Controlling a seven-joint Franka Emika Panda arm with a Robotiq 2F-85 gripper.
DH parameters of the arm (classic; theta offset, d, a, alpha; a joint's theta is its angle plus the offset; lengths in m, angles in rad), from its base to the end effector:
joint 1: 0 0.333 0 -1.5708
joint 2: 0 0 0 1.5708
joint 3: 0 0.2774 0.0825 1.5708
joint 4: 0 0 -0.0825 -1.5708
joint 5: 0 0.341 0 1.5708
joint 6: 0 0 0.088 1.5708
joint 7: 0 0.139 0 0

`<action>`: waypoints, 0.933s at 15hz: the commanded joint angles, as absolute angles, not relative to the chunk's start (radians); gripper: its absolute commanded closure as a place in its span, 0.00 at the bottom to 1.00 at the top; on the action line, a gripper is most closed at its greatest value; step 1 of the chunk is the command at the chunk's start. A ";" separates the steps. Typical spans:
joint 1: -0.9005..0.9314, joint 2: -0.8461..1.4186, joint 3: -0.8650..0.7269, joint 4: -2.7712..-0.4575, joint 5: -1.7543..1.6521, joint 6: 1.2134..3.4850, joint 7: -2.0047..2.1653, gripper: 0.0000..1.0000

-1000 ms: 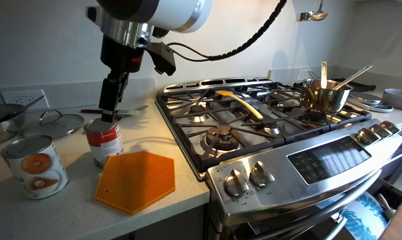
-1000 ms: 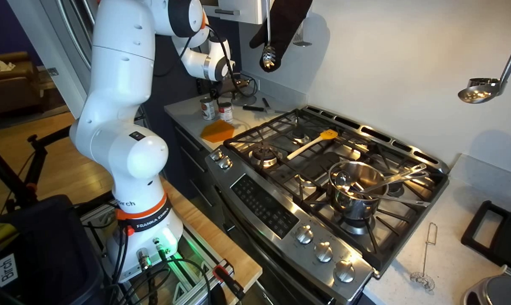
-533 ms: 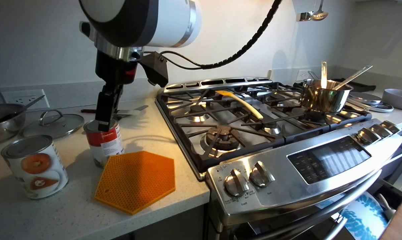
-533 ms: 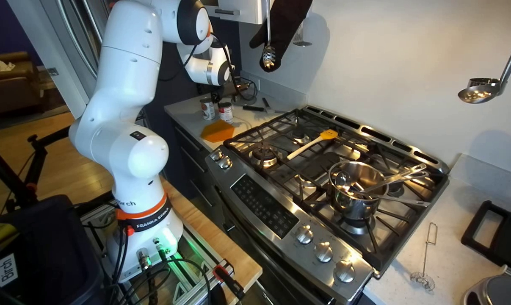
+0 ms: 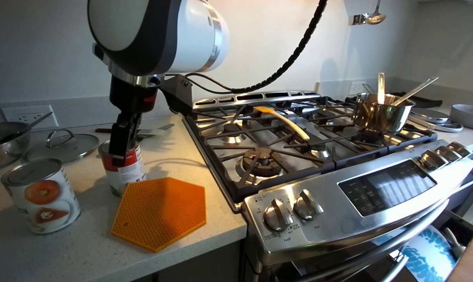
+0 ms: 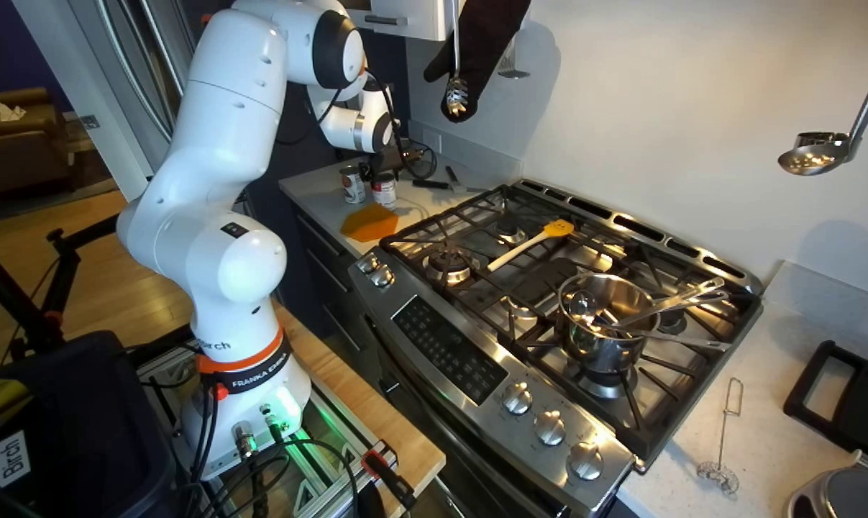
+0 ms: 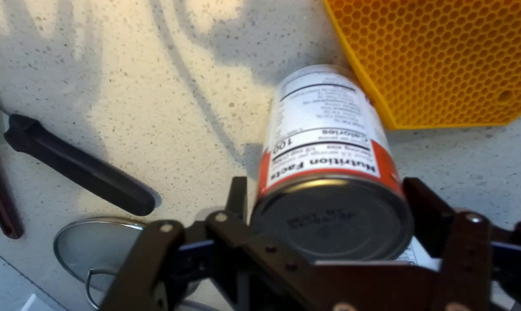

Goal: Put the orange coaster on the left side of the counter

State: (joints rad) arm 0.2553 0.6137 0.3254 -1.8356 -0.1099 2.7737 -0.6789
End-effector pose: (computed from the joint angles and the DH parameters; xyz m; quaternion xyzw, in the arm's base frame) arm 0.5406 0.3419 0.2173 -0.7919 -0.5810 -0.1815 0.0488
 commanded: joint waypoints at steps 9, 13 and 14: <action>0.316 0.711 0.225 -1.694 -0.240 2.810 -0.538 0.41; 0.323 0.737 0.209 -1.647 -0.273 2.798 -0.485 0.03; 0.325 0.742 0.204 -1.638 -0.281 2.798 -0.475 0.00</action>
